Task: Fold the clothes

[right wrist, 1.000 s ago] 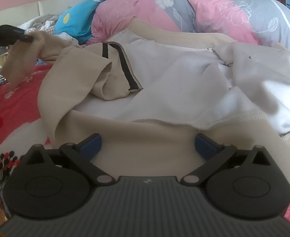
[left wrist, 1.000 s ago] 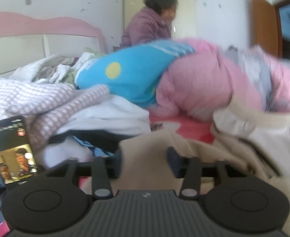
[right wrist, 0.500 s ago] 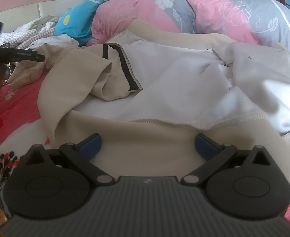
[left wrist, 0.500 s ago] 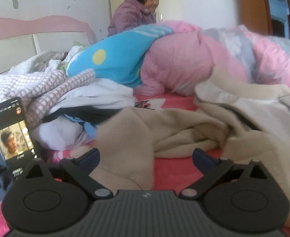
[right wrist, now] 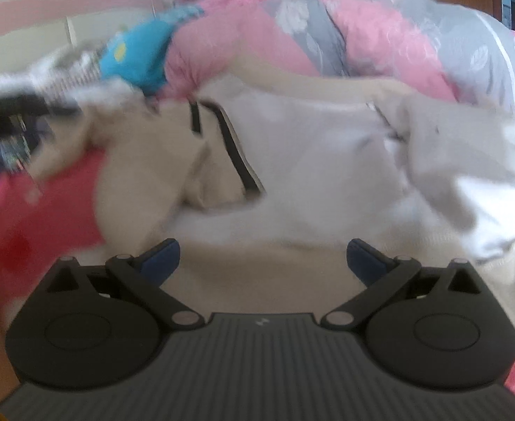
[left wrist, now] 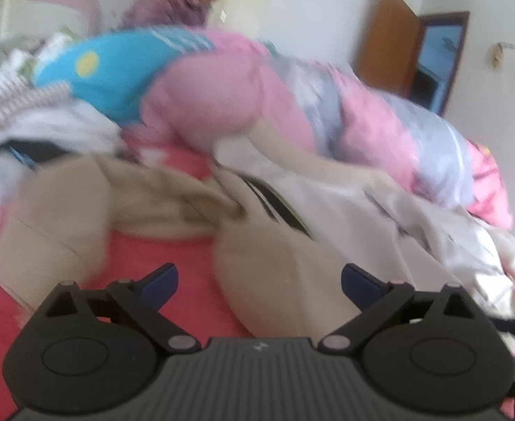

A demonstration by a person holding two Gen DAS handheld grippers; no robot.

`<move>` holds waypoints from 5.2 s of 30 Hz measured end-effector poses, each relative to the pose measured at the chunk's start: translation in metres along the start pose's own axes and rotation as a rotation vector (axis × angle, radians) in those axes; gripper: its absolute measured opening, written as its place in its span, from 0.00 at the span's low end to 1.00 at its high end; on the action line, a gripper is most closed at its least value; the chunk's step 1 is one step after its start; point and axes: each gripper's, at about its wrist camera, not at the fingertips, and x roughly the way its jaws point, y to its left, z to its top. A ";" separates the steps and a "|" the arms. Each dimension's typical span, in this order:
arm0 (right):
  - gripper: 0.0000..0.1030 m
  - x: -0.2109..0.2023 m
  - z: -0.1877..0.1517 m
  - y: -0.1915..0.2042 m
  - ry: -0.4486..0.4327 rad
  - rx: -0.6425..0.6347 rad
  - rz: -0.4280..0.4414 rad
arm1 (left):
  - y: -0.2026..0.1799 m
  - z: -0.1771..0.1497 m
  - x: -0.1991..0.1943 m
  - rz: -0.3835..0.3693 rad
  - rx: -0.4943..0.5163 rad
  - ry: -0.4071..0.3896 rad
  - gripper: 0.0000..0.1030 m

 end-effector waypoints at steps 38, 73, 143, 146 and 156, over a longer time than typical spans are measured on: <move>0.07 0.119 0.167 0.114 0.015 0.281 0.644 | 0.071 -0.059 -0.045 -0.103 -0.249 -0.004 0.77; 0.15 0.080 0.033 0.162 0.109 -0.412 0.172 | 0.082 -0.040 -0.019 -0.121 -0.369 -0.025 0.77; 0.01 0.008 -0.023 0.132 0.053 -0.155 0.598 | 0.098 -0.049 -0.028 -0.243 -0.549 -0.020 0.03; 0.01 0.000 -0.017 0.130 0.026 -0.173 0.606 | 0.101 -0.039 -0.053 -0.163 -0.508 -0.113 0.03; 0.05 0.018 -0.033 0.140 0.156 -0.246 0.570 | 0.113 -0.045 -0.068 -0.012 -0.519 -0.117 0.07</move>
